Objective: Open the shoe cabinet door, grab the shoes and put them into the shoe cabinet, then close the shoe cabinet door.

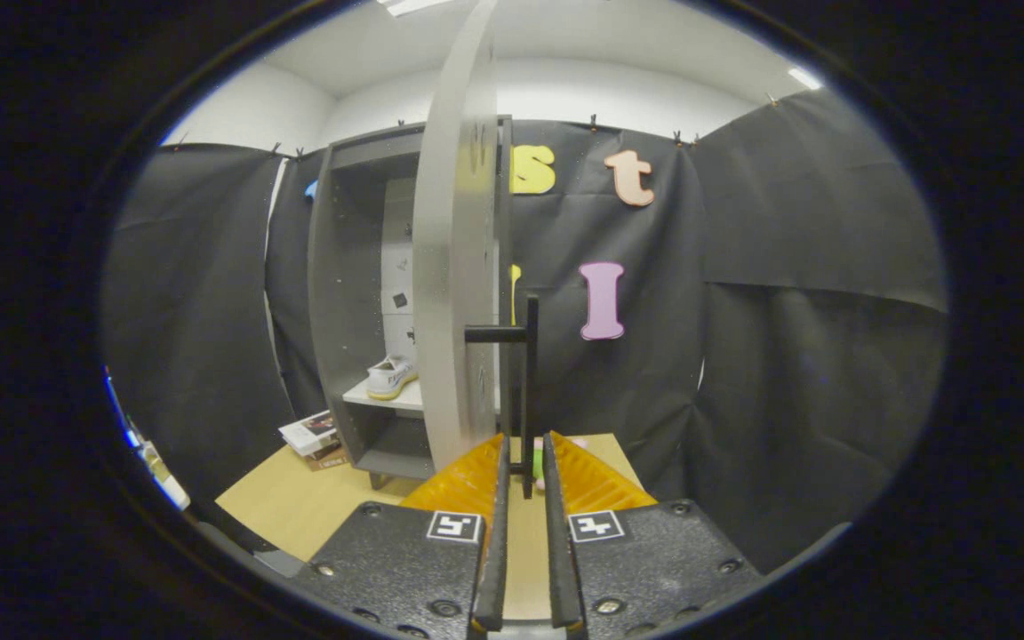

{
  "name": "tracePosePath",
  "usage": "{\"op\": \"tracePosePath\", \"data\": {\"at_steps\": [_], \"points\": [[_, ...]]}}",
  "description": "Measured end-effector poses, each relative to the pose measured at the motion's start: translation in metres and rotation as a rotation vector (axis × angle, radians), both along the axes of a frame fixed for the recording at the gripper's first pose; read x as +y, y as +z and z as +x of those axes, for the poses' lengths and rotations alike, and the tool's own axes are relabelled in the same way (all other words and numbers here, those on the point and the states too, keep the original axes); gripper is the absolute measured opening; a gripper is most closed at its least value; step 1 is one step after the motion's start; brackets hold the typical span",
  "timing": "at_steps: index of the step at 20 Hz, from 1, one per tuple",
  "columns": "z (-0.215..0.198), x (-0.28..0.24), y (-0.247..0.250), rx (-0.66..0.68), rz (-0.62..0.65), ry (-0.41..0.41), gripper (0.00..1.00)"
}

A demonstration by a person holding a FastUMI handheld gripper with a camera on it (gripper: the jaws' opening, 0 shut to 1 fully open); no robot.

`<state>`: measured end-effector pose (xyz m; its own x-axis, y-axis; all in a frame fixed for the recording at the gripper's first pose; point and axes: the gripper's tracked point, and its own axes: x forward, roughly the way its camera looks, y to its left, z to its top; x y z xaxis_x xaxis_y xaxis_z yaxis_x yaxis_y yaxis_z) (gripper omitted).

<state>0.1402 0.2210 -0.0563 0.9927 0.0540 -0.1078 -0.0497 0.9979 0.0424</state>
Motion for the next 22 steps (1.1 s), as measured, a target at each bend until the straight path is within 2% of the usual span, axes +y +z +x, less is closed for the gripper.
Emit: {"op": "tracePosePath", "data": {"at_steps": [3, 9, 12, 13, 17, 20, 22], "points": [[-0.016, -0.01, 0.006, -0.031, -0.007, -0.037, 0.23], [-0.057, 0.011, -0.024, -0.033, -0.083, -0.046, 0.63], [-0.075, 0.05, -0.068, 0.015, -0.101, 0.008, 0.83], [-0.08, 0.066, -0.084, 0.037, -0.1, 0.038, 0.93], [-0.077, 0.129, -0.15, 0.142, -0.067, 0.117, 0.96], [-0.056, 0.171, -0.206, 0.221, -0.049, 0.158, 0.97], [-0.035, 0.19, -0.243, 0.262, -0.067, 0.152, 0.97]]}}
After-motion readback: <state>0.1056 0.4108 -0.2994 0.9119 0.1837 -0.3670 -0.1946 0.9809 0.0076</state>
